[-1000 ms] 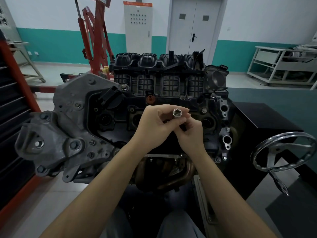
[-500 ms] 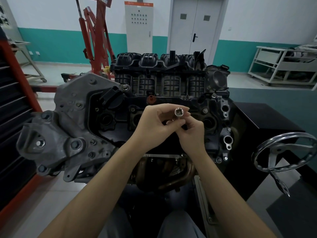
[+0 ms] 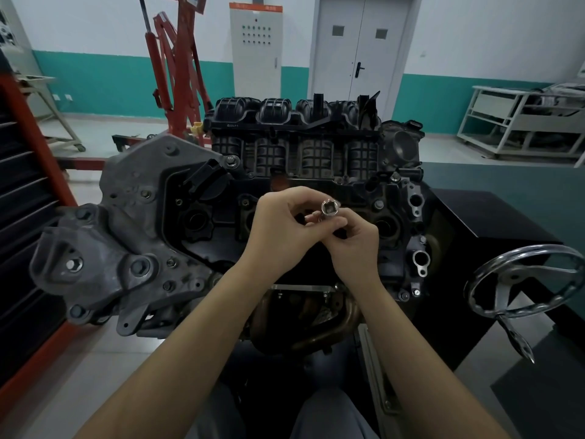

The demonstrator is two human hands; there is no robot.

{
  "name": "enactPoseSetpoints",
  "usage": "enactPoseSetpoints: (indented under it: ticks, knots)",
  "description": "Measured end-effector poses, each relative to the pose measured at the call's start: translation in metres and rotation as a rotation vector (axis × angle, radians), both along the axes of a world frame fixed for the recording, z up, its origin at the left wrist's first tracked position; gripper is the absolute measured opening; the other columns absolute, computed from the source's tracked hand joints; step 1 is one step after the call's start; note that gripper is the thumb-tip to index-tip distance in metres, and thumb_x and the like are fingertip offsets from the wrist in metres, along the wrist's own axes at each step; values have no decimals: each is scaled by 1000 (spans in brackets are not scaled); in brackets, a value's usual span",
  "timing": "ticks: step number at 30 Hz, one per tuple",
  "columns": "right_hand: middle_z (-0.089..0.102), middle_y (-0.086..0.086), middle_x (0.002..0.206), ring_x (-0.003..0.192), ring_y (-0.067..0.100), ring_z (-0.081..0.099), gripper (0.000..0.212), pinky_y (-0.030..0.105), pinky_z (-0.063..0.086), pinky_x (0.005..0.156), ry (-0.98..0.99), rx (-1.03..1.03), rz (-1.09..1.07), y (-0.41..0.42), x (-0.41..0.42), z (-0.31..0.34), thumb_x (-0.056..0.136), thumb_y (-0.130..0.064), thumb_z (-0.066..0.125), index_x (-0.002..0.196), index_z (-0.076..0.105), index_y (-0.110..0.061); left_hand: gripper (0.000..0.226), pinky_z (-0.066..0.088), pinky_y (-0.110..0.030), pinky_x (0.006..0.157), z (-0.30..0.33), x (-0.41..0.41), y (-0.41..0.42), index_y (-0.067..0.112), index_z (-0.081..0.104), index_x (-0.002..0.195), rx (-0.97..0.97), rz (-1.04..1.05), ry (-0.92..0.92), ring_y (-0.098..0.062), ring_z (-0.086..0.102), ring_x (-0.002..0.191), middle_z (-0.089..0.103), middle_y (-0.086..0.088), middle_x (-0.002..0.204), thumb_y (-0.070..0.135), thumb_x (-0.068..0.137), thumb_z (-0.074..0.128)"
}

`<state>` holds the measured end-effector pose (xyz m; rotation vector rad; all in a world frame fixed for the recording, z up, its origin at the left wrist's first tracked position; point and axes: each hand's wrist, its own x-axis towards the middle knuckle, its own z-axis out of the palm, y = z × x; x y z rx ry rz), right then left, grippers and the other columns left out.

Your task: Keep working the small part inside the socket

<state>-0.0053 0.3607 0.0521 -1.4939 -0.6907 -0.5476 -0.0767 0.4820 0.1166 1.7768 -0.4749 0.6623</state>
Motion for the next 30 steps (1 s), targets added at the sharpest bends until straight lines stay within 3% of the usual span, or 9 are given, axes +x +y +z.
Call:
enactPoseSetpoints:
  ticks: [4,8,12,16,20,26,30]
  knots:
    - [73,-4,97,94,10,69,19,21,50,82,-70,-38,24,-1,-2,4,86,-9,68,104,69,-2,21,56,-24,82,1,0,0,9,74,96,-25,-22,14,-9,71,88,74,2,90,-3,78,75]
    - [70,-23,85,84,-2,67,14,12,47,74,-54,-32,27,1,-4,4,84,-15,66,98,67,-16,27,54,-24,85,2,-1,4,3,70,105,-40,-208,60,-14,71,95,73,-5,95,-12,83,66]
    - [73,-1,82,81,16,69,9,27,53,77,1,16,15,1,-3,2,81,-2,71,85,71,-11,22,57,-29,83,2,-1,1,11,74,92,-3,-36,-27,-13,71,89,74,-1,90,0,74,80]
    - [73,7,96,94,18,69,15,30,53,85,-48,-23,29,-2,-4,5,85,-2,68,100,70,0,22,57,-28,83,0,-1,2,15,73,91,-12,-15,-46,-11,71,88,74,2,89,-1,76,78]
    - [73,9,94,92,18,69,14,27,52,83,-14,-12,30,-1,-5,5,87,2,65,99,70,3,23,56,-37,89,-1,-1,4,5,71,99,-78,-92,-5,-20,71,94,73,-10,95,-7,79,73]
    - [73,7,87,84,16,69,10,25,53,79,-4,14,-5,0,-5,3,82,1,70,92,70,3,19,57,-31,81,1,-1,3,11,75,87,-23,13,-20,-13,71,85,74,0,85,6,71,84]
    - [72,7,95,93,17,69,16,28,53,83,-67,-60,43,-2,-4,4,87,-3,65,101,68,3,21,57,-29,84,4,-2,6,8,75,94,-24,-63,19,-13,72,89,75,-3,91,-4,77,76]
